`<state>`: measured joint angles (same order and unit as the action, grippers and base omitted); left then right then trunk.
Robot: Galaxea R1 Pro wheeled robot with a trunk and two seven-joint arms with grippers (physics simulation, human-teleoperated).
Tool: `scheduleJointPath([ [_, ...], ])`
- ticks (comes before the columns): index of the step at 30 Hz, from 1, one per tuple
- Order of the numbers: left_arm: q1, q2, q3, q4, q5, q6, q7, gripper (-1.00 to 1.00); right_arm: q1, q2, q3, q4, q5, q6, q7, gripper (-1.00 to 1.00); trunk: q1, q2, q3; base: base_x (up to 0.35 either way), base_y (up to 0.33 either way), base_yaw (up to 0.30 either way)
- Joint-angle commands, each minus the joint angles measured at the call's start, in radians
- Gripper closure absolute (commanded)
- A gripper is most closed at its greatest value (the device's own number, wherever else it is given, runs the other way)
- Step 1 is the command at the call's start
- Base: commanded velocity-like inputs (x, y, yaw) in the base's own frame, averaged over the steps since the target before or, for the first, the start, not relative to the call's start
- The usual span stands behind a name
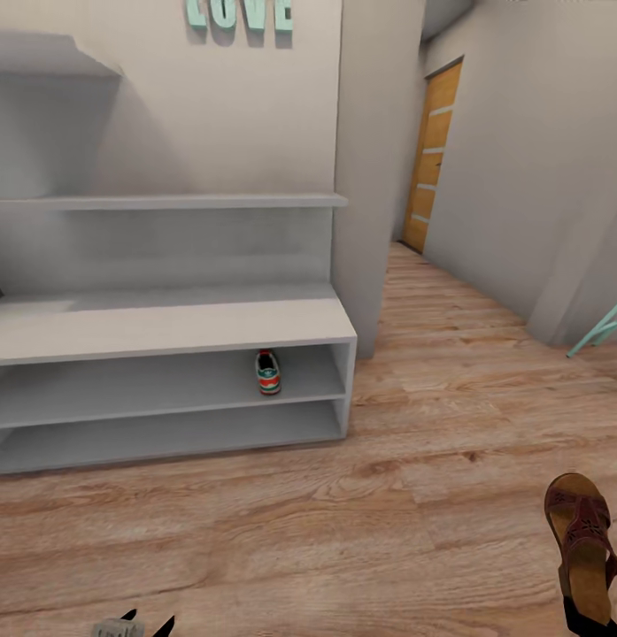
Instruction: Pick up the two gym shoes and the two sandals from the corridor floor and place them onto the hallstand (shoe rack) in the corridor, making sure they are on the rack and not on the floor. Arrange them so the two gym shoes are next to each other and the two sandals are next to each other.
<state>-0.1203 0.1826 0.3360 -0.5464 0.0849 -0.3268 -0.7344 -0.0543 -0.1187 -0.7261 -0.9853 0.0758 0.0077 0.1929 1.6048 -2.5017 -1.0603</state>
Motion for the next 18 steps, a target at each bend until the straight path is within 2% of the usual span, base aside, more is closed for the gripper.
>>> scheduleJointPath([
  [1, -0.001, 0.0, 0.002, 0.002, 0.006, 0.001, -0.007, -1.0, -0.001, 0.001, -0.004, -0.001, 0.004, 0.002, 0.008, 1.0, -0.001, 0.0, -0.001, -0.269, 0.219, 0.0],
  [10, -0.001, 0.0, 0.004, 0.002, 0.007, 0.001, -0.008, -1.0, -0.001, 0.001, -0.004, -0.001, 0.004, 0.002, 0.008, 1.0, -0.001, 0.0, -0.001, -0.248, 0.231, 0.0],
  [18, 0.0, 0.0, 0.004, 0.002, 0.007, 0.001, -0.011, -1.0, -0.001, 0.001, -0.004, -0.001, 0.004, 0.002, 0.008, 1.0, -0.001, 0.0, -0.001, -0.167, 0.27, 0.0],
])
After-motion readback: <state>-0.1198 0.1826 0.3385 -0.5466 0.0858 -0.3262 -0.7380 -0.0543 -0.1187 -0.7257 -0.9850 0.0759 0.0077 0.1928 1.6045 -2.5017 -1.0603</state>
